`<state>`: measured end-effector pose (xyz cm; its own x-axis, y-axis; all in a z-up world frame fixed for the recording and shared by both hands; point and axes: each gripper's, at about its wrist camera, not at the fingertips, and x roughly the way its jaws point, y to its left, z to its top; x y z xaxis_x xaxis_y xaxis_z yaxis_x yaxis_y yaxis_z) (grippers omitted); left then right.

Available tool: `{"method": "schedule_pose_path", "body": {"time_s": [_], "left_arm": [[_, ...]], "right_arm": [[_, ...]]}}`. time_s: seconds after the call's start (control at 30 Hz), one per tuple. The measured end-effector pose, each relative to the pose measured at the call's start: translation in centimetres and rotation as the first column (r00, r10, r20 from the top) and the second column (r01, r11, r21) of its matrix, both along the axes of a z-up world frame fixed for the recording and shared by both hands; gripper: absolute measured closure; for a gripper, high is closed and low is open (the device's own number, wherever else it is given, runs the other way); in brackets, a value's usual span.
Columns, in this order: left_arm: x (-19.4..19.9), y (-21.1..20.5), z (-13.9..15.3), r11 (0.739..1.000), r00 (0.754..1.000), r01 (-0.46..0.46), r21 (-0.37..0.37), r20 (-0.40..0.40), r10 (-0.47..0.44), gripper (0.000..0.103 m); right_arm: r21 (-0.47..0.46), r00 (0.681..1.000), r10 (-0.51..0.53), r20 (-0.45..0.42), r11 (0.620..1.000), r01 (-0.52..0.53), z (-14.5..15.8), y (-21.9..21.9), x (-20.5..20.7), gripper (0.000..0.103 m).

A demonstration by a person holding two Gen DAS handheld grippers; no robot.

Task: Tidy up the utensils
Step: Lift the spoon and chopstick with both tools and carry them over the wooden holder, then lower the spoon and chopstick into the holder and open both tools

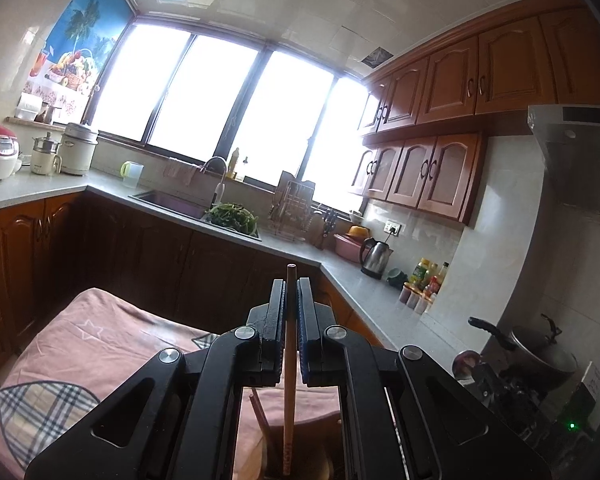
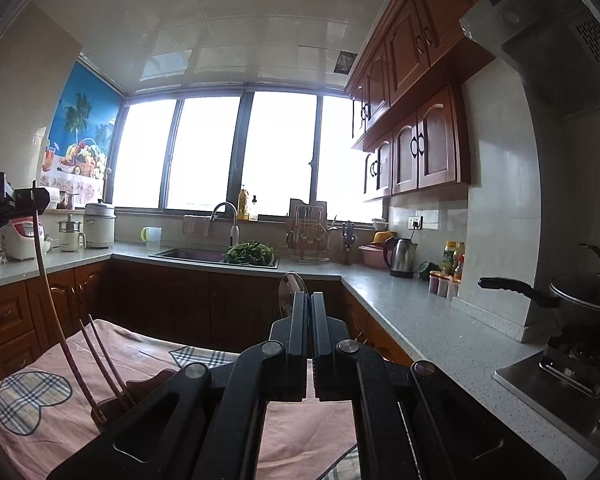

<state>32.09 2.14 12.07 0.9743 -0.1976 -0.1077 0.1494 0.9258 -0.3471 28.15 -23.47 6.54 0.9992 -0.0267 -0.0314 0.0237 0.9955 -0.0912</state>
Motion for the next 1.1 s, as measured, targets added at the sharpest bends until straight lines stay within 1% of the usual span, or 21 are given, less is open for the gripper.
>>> {"method": "schedule_pose_path", "body": {"time_s": [0.17, 0.4, 0.53, 0.67, 0.77, 0.87, 1.1], "left_arm": [[1.5, -1.4, -2.7, 0.999, 1.000, 0.005, 0.041, -0.016, -0.004, 0.098], [2.3, -2.4, -6.5, 0.997, 0.996, 0.042, 0.065, -0.085, -0.037, 0.098], [2.6, -3.0, -8.1, 0.994, 0.993, 0.055, 0.090, -0.111, -0.044, 0.098], [2.7, -3.3, -9.2, 0.993, 0.989, 0.068, 0.101, -0.136, -0.054, 0.098], [2.5, -3.4, -9.3, 0.990, 0.990, 0.070, 0.118, -0.126, -0.055, 0.098], [2.4, -3.4, -9.2, 0.989, 0.990, 0.077, 0.128, -0.129, -0.060, 0.098], [2.5, -3.3, -9.3, 0.988, 0.985, 0.094, 0.123, -0.157, -0.074, 0.098]], "right_arm": [[-0.084, 1.000, -0.003, 0.010, 0.996, 0.003, -2.0, 1.7, 0.5, 0.102], [-0.152, 0.998, 0.051, -0.038, 0.987, -0.056, -5.2, 3.7, 0.8, 0.102], [-0.152, 0.993, 0.081, -0.085, 0.984, -0.094, -6.4, 3.9, 1.2, 0.102], [-0.135, 0.983, 0.117, -0.139, 0.982, -0.135, -7.0, 3.6, 1.7, 0.102], [-0.125, 0.977, 0.131, -0.165, 0.980, -0.153, -7.3, 3.5, 1.9, 0.101], [-0.126, 0.976, 0.133, -0.171, 0.980, -0.155, -7.3, 3.5, 1.9, 0.101], [-0.091, 0.969, 0.147, -0.199, 0.982, -0.168, -7.0, 2.9, 2.3, 0.101]]}}
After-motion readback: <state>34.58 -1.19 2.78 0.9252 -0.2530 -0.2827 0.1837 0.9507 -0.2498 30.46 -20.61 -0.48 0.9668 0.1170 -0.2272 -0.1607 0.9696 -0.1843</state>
